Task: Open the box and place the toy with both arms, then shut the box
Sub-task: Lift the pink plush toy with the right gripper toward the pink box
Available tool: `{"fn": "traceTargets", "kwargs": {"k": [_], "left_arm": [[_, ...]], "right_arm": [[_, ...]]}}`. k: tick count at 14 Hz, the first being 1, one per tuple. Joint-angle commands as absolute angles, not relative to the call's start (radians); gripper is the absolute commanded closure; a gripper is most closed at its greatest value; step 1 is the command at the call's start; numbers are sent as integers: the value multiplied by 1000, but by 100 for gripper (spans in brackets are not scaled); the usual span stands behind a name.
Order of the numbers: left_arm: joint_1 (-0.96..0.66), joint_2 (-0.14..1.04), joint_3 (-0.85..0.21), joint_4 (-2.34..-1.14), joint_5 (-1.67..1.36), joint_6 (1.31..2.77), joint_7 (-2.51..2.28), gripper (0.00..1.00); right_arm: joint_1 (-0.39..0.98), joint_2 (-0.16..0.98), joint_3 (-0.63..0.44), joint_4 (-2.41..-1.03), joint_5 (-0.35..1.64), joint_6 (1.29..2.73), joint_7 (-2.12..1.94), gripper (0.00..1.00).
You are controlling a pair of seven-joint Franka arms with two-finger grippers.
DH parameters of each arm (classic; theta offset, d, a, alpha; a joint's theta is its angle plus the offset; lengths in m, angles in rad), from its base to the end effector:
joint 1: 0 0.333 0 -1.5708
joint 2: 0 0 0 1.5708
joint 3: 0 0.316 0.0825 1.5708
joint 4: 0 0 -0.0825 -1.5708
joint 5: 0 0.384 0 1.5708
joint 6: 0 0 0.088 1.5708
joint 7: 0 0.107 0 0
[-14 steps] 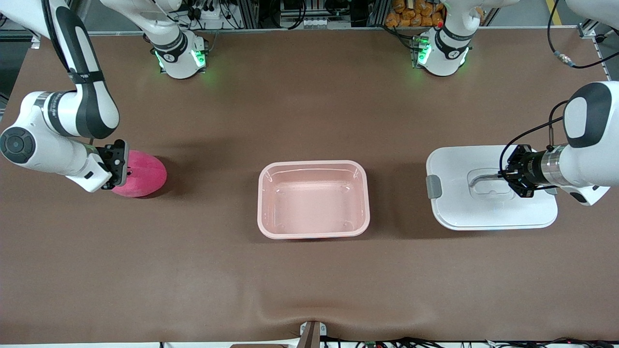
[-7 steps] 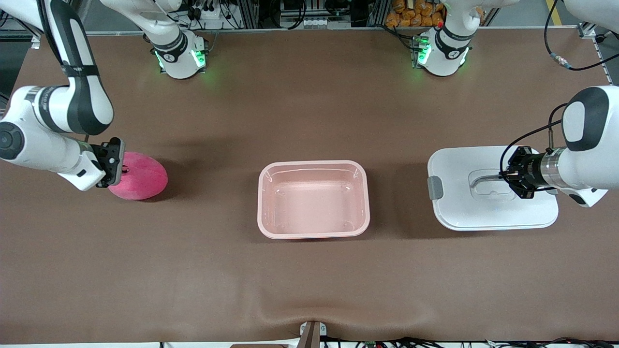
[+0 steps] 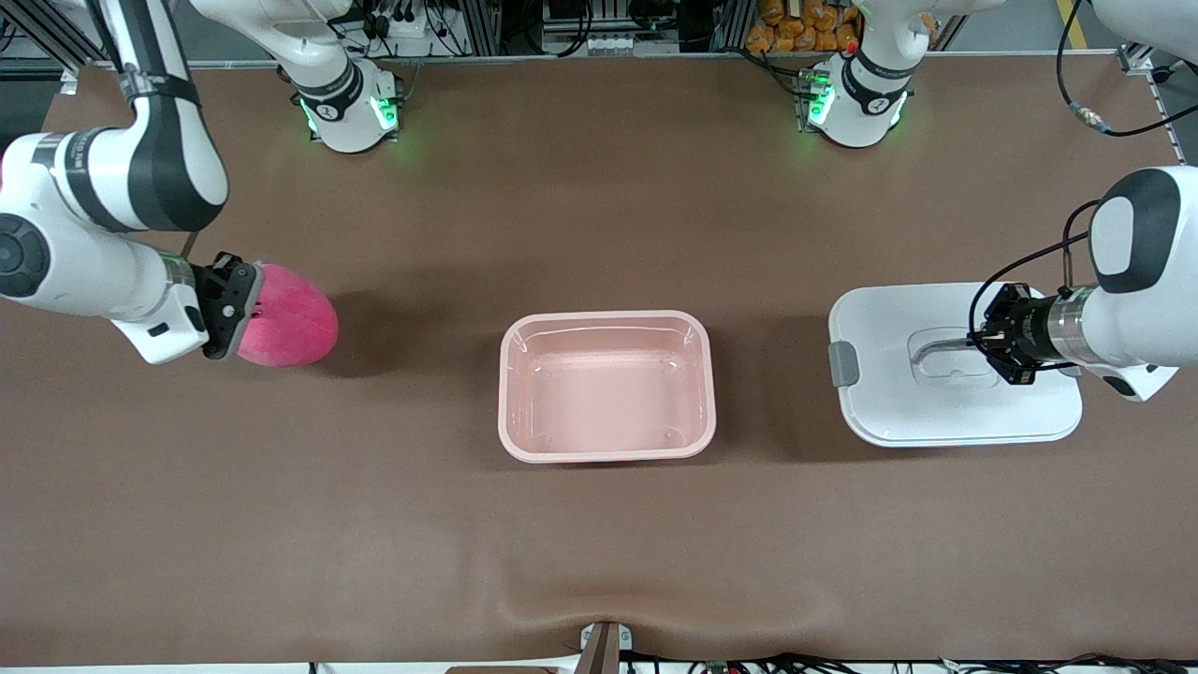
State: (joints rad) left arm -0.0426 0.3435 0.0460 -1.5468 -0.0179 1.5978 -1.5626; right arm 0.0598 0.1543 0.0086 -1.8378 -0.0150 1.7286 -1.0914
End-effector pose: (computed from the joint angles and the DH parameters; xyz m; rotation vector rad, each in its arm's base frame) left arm 0.6280 -0.0030 0.4328 -2.0682 -2.0639 0.3077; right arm 0.5701 0.0375 0.4246 -2.5086 -1.6511 0.3567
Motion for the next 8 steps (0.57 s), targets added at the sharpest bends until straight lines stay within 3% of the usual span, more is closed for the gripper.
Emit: {"fn": "traceTargets", "kwargs": {"k": [1, 8], "left_arm": [[-37, 333, 41, -1552, 3, 1594, -1557, 100], [-37, 339, 40, -1552, 40, 1594, -1557, 100]], "right_arm": [[74, 161, 5, -1764, 0, 1683, -976, 100], [179, 163, 5, -1685, 92, 1680, -551, 100]]}}
